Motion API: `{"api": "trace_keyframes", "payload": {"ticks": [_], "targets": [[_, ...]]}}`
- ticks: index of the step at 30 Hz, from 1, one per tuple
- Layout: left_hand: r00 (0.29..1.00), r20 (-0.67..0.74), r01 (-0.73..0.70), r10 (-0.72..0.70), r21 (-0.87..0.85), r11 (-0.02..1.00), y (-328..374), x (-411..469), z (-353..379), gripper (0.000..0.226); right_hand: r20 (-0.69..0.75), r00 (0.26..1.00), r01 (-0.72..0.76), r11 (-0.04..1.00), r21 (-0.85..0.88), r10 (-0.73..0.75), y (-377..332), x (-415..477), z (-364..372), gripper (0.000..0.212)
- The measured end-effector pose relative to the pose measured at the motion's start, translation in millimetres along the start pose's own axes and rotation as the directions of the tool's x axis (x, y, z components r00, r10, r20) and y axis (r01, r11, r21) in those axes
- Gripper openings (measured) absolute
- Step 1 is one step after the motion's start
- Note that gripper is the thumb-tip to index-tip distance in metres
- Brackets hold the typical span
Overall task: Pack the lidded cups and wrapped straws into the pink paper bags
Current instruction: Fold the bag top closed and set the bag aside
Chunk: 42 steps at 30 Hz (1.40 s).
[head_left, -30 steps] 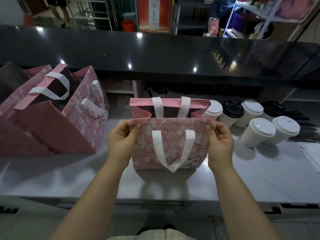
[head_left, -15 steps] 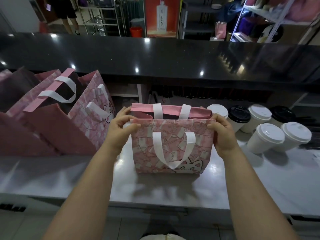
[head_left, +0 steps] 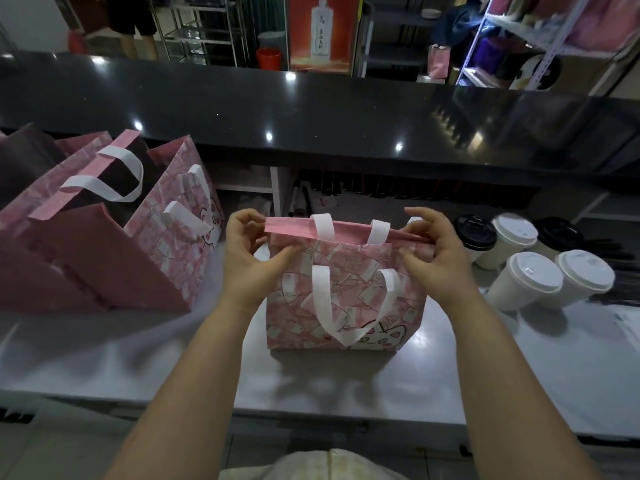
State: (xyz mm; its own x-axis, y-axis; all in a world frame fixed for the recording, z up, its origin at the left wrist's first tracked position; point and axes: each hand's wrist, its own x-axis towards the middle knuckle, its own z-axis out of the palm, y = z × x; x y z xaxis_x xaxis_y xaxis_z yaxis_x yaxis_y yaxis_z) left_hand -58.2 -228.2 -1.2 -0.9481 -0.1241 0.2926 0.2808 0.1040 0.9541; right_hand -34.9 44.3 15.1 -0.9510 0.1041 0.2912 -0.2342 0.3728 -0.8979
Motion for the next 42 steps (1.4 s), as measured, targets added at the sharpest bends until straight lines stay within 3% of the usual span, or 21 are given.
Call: {"api": "trace_keyframes", "payload": {"ticks": [2,8,13,15,18,23,29,32,34,37,42], "targets": [[1.0,0.017,0.007,-0.008,0.044,0.999,1,3,1,0.068,0.019,0.999,0.032,0.998,-0.058,-0.03,-6,1,-1,0.055],[1.0,-0.007,-0.025,0.025,0.072,0.997,-2,10,2,0.068,0.133,0.984,0.155,0.945,-0.289,-0.121,-17,17,-9,0.027],[0.998,0.017,-0.054,0.053,0.086,0.995,-4,13,1,0.066,0.229,0.971,0.165,0.9,-0.403,-0.076,-29,41,-16,0.026],[0.998,0.018,-0.055,0.054,0.088,0.995,-4,14,1,0.066,0.292,0.952,0.212,0.895,-0.394,-0.097,-37,48,-19,0.023],[0.998,0.023,-0.057,0.055,0.092,0.994,-5,13,2,0.065,0.418,0.904,0.313,0.808,-0.499,-0.092,-46,55,-19,0.017],[0.999,0.031,-0.044,0.041,0.086,0.995,-5,14,3,0.062,0.49,0.872,0.311,0.752,-0.581,0.018,-54,58,-9,0.055],[0.998,0.033,-0.048,0.046,0.073,0.996,-6,13,2,0.063,0.448,0.888,0.449,0.415,-0.791,-0.107,-52,53,5,0.056],[0.998,0.032,-0.055,0.052,0.086,0.995,-5,13,1,0.063,0.421,0.898,0.438,0.334,-0.834,-0.125,-48,50,9,0.05],[0.998,0.032,-0.056,0.053,0.093,0.994,-5,12,1,0.06,0.382,0.903,0.428,0.352,-0.832,-0.194,-46,49,8,0.04],[0.999,0.02,-0.045,0.044,0.076,0.996,-5,12,1,0.057,0.341,0.9,0.432,0.46,-0.776,-0.27,-46,49,0,0.023],[0.999,0.019,-0.039,0.038,0.049,0.998,-2,10,4,0.05,0.28,0.924,0.382,0.61,-0.694,-0.26,-53,52,-15,0.006]]}}
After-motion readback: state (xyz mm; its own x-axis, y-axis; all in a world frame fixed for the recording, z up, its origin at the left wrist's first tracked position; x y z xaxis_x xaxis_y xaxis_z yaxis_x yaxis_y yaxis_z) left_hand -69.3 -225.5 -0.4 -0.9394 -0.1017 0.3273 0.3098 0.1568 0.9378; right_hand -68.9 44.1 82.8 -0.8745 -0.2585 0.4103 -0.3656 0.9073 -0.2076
